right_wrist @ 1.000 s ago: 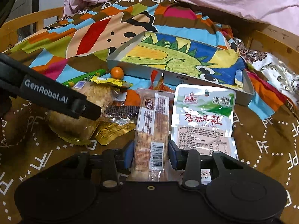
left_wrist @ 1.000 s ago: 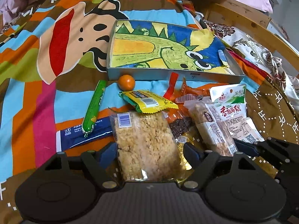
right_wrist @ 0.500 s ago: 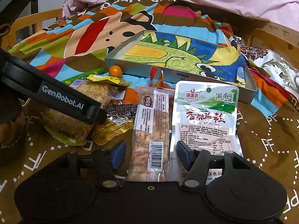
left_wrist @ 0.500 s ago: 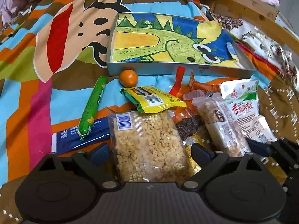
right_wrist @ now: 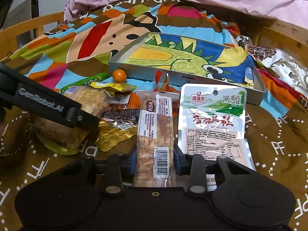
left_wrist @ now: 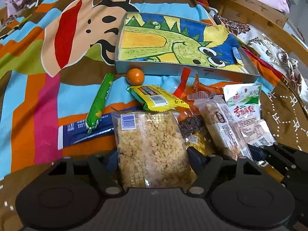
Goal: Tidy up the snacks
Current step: 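Close right tool on the peanut bar while left tool grasps the puffed-rice bag, then carry both held snacks into the tin tray and open both tools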
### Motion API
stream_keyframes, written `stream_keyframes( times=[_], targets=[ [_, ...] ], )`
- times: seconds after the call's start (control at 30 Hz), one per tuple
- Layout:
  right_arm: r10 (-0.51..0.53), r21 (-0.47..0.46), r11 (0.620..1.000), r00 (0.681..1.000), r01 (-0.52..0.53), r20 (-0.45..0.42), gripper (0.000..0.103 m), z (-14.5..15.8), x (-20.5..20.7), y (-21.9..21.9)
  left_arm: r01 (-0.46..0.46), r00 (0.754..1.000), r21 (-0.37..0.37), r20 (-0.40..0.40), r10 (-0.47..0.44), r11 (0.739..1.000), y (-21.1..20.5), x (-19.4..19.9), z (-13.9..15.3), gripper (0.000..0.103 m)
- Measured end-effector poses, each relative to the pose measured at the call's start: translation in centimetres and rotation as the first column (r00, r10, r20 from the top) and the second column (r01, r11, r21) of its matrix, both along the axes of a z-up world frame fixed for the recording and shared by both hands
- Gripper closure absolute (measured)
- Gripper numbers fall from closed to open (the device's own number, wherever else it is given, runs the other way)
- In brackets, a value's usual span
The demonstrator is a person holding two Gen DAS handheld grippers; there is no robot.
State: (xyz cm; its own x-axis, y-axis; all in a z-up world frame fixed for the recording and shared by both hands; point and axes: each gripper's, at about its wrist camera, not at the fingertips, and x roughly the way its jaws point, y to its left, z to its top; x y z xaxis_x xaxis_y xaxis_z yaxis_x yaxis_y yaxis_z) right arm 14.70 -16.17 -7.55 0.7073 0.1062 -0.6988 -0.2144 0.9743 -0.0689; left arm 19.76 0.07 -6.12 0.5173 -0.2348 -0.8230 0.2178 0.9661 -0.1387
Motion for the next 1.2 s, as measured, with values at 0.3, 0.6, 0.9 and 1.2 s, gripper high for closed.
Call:
stream_keyframes(
  times=[0.3, 0.6, 0.9, 1.2],
  targets=[
    [0.145, -0.318, 0.944, 0.974, -0.083, 0.177, 0.066, 0.5, -2.5, 2.9, -0.062, 0.998, -0.103, -0.036, 0.058, 0.993, 1.6, -1.6, 0.9, 0.027],
    [0.131, -0.319, 0.947, 0.958, -0.045, 0.254, 0.066, 1.9, -2.7, 2.2, -0.068, 0.988, -0.168, 0.123, 0.089, 0.983, 2.1, -3.1, 3.6, 0.027],
    [0.144, -0.299, 0.954, 0.914, -0.027, 0.378, 0.066, 4.9, 2.6, 0.7, -0.094, 0.931, -0.281, 0.316, 0.184, 0.955, 1.8, 0.2, 5.6, 0.027],
    [0.020, -0.211, 0.974, 0.905, 0.078, 0.425, 0.065, 5.0, 12.0, -3.2, -0.153, 0.884, -0.355, 0.368, 0.288, 0.922, 0.6, 9.5, 4.2, 0.027]
  ],
)
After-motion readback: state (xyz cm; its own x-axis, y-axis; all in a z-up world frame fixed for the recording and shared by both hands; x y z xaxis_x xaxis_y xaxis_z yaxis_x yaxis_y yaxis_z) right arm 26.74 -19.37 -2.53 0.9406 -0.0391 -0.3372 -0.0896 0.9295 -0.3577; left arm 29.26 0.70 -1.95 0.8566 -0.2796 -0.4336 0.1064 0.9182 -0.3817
